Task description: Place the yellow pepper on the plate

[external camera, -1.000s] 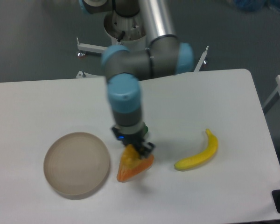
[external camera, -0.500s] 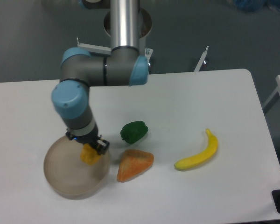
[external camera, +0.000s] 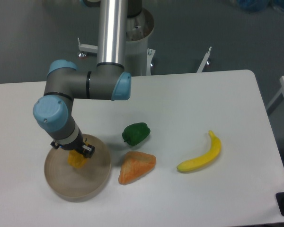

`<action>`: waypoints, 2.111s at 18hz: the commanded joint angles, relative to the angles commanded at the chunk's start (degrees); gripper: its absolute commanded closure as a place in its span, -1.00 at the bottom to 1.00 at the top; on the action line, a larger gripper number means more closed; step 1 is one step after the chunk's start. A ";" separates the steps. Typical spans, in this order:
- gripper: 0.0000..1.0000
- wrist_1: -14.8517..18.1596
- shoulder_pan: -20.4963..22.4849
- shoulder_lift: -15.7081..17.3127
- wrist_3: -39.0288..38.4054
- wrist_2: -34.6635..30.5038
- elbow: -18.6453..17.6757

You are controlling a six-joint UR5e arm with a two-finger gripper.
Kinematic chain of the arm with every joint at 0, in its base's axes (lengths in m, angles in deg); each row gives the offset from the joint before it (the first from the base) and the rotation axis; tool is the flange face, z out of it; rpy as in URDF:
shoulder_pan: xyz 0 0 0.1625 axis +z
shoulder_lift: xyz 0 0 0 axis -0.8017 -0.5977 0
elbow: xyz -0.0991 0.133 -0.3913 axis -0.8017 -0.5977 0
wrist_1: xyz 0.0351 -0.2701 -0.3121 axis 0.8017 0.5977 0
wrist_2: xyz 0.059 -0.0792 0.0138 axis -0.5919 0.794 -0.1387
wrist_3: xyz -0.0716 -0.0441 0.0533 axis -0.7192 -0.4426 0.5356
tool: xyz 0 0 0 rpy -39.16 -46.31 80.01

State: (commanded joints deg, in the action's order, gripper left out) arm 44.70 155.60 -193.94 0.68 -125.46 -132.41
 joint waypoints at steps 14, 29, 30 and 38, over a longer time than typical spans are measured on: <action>-0.99 -0.09 -0.09 -0.44 0.44 -0.35 0.61; -1.00 0.53 9.57 5.18 13.60 -0.79 2.29; -1.00 0.44 10.97 5.18 15.97 -0.79 2.37; -1.00 -1.31 21.08 1.94 38.12 -0.79 7.82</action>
State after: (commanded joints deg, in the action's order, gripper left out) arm 43.39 176.68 -192.00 38.80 -126.25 -124.59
